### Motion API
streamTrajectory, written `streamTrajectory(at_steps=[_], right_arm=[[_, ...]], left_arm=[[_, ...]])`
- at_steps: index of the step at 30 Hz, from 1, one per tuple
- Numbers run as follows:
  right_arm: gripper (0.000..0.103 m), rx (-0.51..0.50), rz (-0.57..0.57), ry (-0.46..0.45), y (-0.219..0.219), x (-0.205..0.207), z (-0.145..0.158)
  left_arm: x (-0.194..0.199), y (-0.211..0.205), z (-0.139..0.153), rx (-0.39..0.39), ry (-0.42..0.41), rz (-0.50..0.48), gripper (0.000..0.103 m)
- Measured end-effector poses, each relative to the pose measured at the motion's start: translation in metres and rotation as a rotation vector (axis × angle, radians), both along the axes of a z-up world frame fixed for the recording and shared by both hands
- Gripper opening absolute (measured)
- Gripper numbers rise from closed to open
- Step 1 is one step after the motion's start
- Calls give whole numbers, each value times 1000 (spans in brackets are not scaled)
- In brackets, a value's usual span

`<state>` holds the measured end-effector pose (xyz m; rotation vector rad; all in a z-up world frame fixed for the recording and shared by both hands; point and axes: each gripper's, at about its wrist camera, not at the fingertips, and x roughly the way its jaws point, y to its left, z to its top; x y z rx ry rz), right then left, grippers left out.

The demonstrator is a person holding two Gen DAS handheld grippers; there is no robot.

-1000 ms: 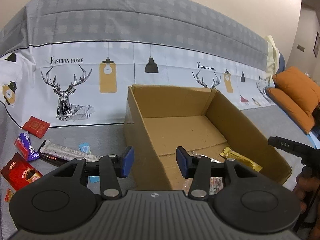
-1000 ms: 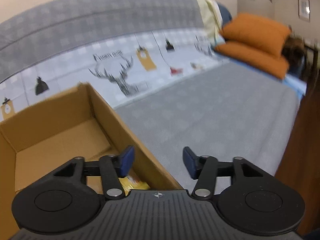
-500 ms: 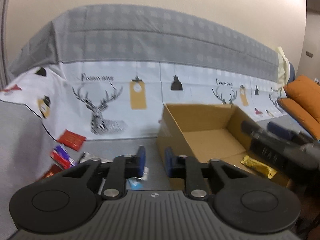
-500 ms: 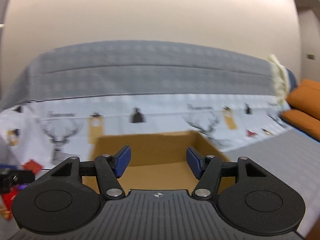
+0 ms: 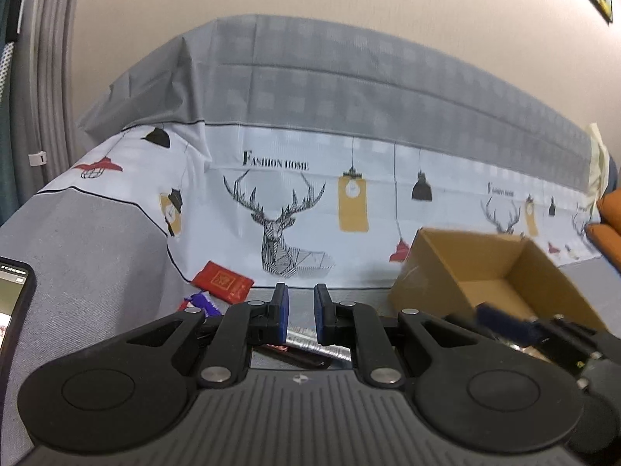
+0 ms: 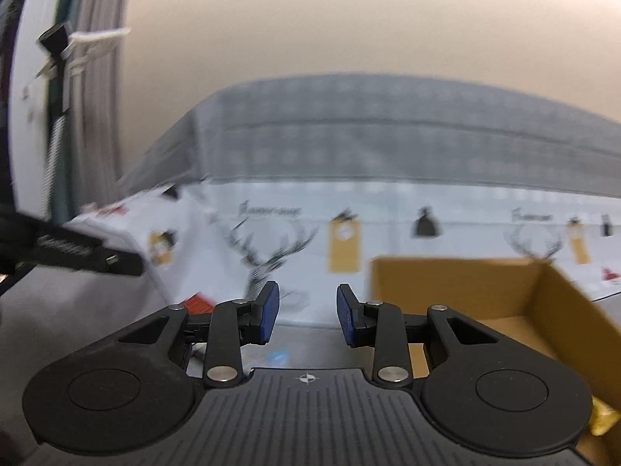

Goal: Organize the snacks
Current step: 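Move both tools back over the remaining snacks on the bed, then grasp the purple bar with the left tool while the right tool grasps the silver stick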

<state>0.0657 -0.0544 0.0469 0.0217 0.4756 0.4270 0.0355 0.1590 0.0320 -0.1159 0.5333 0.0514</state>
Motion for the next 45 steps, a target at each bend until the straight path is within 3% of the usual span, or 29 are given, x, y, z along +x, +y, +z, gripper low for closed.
streamTrajectory(at_steps=[6, 12, 17, 20, 24, 31, 32, 35, 38, 41, 43, 45], right_arm=[[35, -46, 90, 75, 35, 13, -23], [36, -107, 106, 137, 56, 28, -47], [52, -167, 82, 148, 77, 43, -64], [61, -193, 74, 136, 86, 52, -72], [80, -224, 88, 171, 95, 71, -89], [85, -252, 91, 295, 104, 99, -124], [85, -255, 98, 304, 105, 101, -127], [85, -266, 112, 321, 109, 103, -132], [83, -268, 144, 316, 112, 100, -134], [53, -278, 151, 288, 113, 95, -133], [28, -266, 170, 276, 111, 90, -132], [22, -259, 179, 271, 110, 84, -127]], left_arm=[[11, 18, -7, -19, 25, 91, 15], [21, 58, -24, -147, 104, 216, 16], [27, 84, -43, -254, 161, 289, 16], [34, 90, -50, -278, 177, 302, 16], [47, 91, -60, -313, 207, 312, 29], [83, 88, -81, -333, 239, 353, 62], [89, 89, -84, -330, 242, 367, 72], [103, 94, -94, -322, 262, 408, 76], [114, 98, -104, -320, 290, 431, 77], [124, 102, -112, -316, 313, 437, 78], [129, 105, -117, -319, 326, 438, 78], [133, 106, -122, -320, 346, 438, 78]])
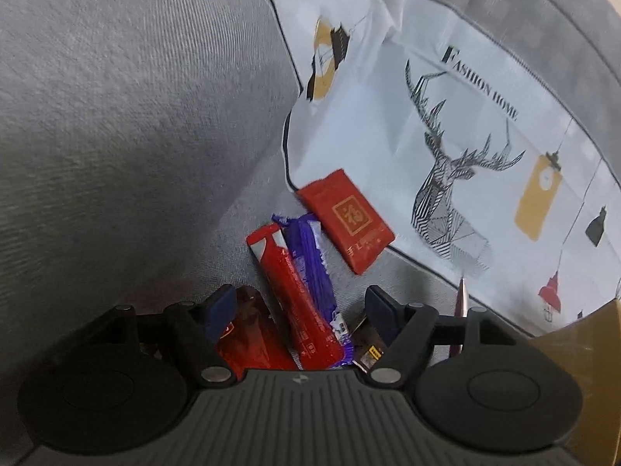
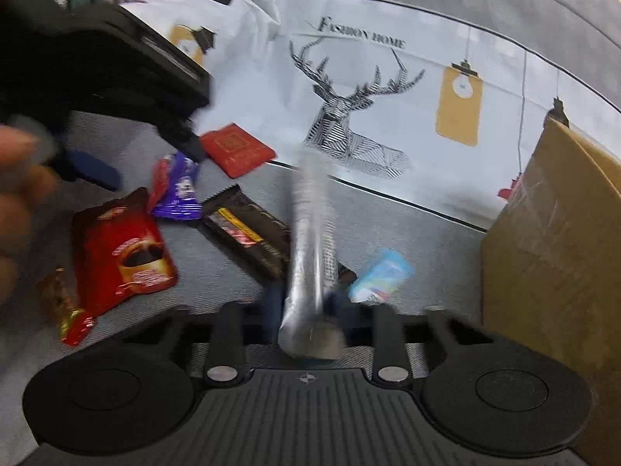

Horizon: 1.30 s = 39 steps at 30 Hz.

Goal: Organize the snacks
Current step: 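Grasp the purple bar with the left tool while the right tool grasps the silver stick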

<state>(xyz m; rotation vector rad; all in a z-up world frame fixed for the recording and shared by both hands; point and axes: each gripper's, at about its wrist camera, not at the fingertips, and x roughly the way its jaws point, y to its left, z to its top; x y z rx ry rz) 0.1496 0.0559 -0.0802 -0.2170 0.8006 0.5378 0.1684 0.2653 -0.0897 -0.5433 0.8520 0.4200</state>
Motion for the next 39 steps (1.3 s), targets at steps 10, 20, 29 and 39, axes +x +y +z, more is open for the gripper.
streamTrajectory(at_steps=[10, 20, 29, 39], right_arm=[[6, 94, 11, 166, -20, -38, 32], [6, 169, -11, 275, -71, -106, 46], [6, 147, -26, 288, -88, -147, 37], [10, 181, -33, 257, -101, -157, 42]], left_arm=[[-18, -6, -1, -26, 26, -103, 19], [-95, -27, 18, -250, -26, -199, 18], [-168, -101, 6, -167, 17, -287, 18], [-196, -132, 2, 2, 25, -308, 19]])
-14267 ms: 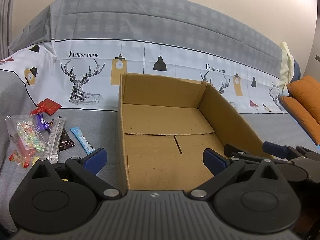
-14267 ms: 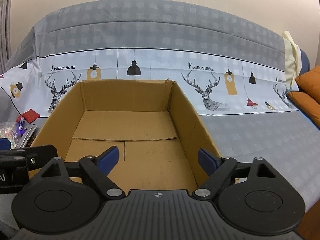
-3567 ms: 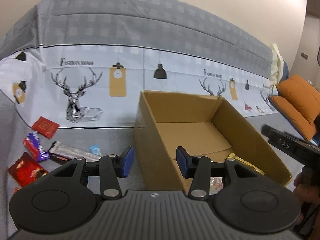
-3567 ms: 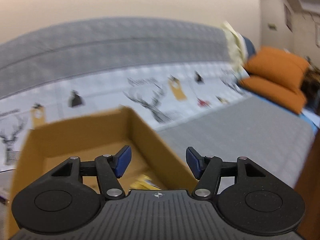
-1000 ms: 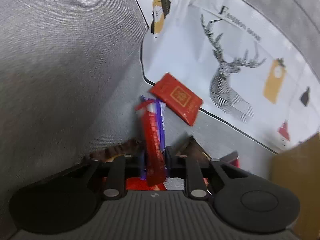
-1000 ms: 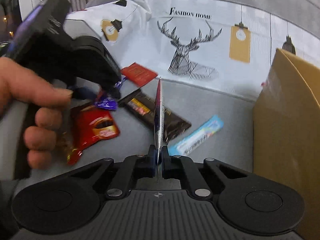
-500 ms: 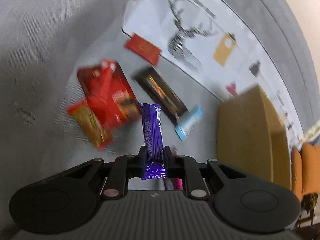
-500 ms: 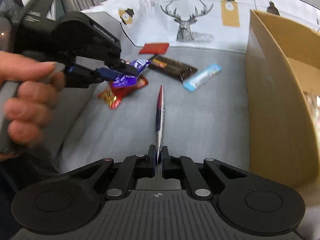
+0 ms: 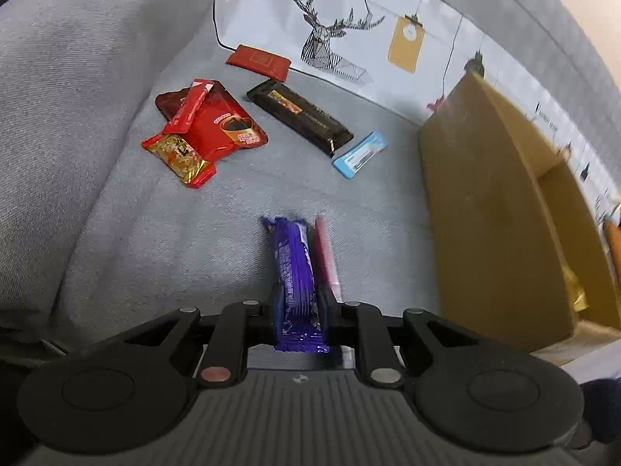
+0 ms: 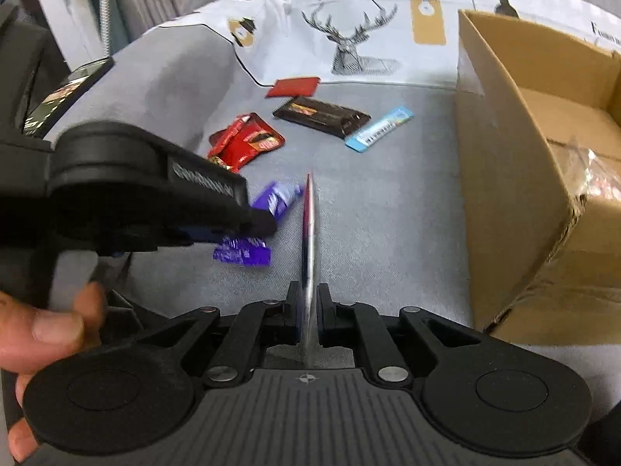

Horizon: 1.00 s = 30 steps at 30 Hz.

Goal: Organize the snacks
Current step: 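Grasp the purple bar with the left tool while the right tool grasps the silver stick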

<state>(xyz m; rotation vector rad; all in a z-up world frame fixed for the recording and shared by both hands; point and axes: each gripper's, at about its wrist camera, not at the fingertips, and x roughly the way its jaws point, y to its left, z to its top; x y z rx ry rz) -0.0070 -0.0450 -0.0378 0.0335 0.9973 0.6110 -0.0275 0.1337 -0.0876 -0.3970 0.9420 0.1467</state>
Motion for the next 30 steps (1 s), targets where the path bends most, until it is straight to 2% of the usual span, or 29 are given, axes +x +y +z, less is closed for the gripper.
streamTrajectory(at_steps=[3, 8, 12, 14, 16, 17, 21, 26, 28, 30], right_arm=[[11, 2, 17, -31, -2, -2, -7], [20, 1, 43, -34, -5, 0, -16], [44, 51, 43, -50, -6, 3, -13], [47, 69, 36, -39, -6, 5, -14], [53, 80, 28, -32, -4, 7, -16], [54, 87, 25, -28, -4, 8, -17], [57, 83, 23, -13, 4, 11, -22], [60, 69, 35, -15, 14, 13, -26], [61, 35, 49, -23, 24, 14, -30], [61, -25, 60, -46, 33, 15, -33]], left_arm=[[5, -2, -7, 49, 7, -29, 20], [12, 7, -16, 59, 19, -7, 21], [14, 14, -18, 37, 4, 29, 35], [16, 15, -20, 27, 10, 36, 35], [16, 14, -21, 39, 0, 29, 33], [17, 12, -21, 55, -5, 16, 16], [11, 13, -18, 65, -40, 8, 15], [-3, 29, -2, 8, -104, 57, 16], [-5, 34, -1, -37, -107, 68, 16], [-7, 34, -1, -49, -112, 68, 16]])
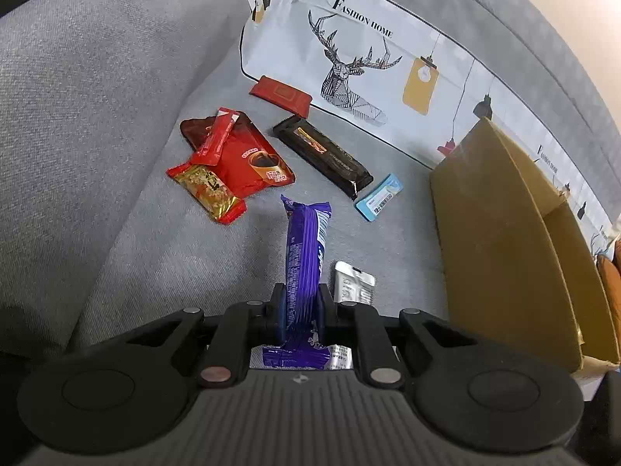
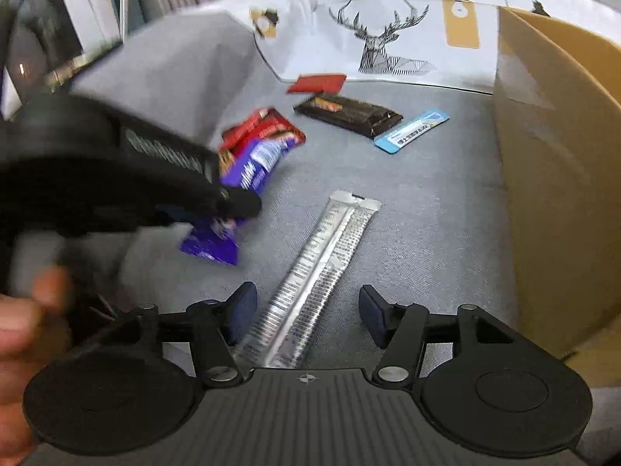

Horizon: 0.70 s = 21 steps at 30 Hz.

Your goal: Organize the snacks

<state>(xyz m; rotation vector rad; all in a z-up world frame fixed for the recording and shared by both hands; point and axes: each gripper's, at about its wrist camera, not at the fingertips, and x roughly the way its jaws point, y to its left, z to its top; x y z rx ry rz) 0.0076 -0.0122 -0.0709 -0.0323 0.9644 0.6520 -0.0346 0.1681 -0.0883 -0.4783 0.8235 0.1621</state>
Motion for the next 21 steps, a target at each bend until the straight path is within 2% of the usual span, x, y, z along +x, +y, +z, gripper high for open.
streamTrajectory(at_steps=[2, 3, 4, 7, 10, 15, 21], right_arm=[[57, -30, 2, -22, 4, 1, 0], [41, -50, -1, -38, 7, 3, 0], [35, -74, -8, -51, 8, 4, 1], [29, -97, -37, -58, 2, 9, 2], [28, -131, -76, -63, -5, 12, 4], [29, -147, -128, -15, -19, 15, 2], [35, -135, -154, 35, -19, 15, 1]], left_arm=[[-2, -2, 0, -2, -5, -13, 16], [-4, -3, 1, 0, -7, -21, 16], [-5, -4, 1, 2, -10, -28, 16], [-7, -2, 2, -2, -15, -41, 16], [-7, -2, 0, 4, 3, -50, 16], [2, -14, -17, 73, 112, -106, 16], [4, -14, -21, 68, 125, -117, 26]])
